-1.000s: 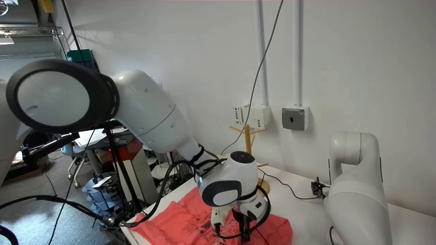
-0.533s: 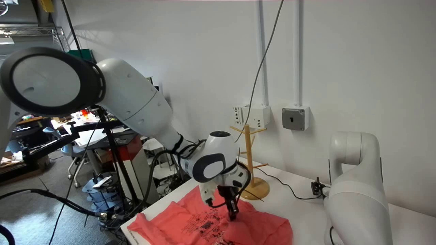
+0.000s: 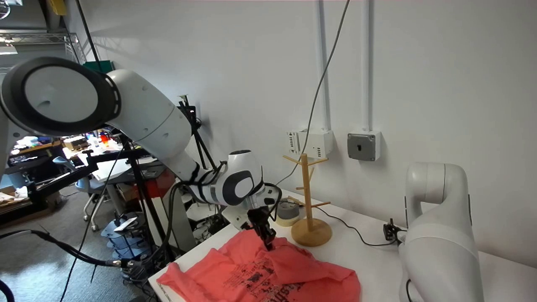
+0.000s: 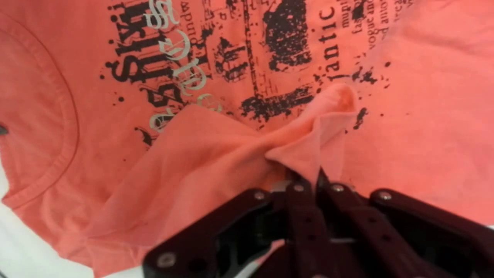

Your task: Unfold the sweatshirt sleeves

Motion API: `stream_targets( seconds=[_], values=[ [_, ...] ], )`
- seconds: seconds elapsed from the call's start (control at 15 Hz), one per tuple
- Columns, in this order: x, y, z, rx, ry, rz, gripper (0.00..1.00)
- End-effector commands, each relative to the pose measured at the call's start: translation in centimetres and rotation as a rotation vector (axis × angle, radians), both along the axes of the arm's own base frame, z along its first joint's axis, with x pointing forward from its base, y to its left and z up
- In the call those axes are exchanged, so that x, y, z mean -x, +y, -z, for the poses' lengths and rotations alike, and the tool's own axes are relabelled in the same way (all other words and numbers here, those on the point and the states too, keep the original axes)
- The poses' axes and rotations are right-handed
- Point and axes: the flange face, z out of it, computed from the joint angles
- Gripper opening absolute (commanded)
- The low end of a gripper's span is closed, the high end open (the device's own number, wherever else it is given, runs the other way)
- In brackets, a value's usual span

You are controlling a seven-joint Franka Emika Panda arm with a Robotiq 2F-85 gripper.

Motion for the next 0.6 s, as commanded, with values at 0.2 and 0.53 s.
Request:
stream_targets(
  seconds=[0.2,0.53],
  values=[
    [1.0,6.0,0.1,0.076,-0.037,-0.226,0.01],
    [0.8,10.2,0.5,0.092,-0.081,-0.33,0.01]
  ],
)
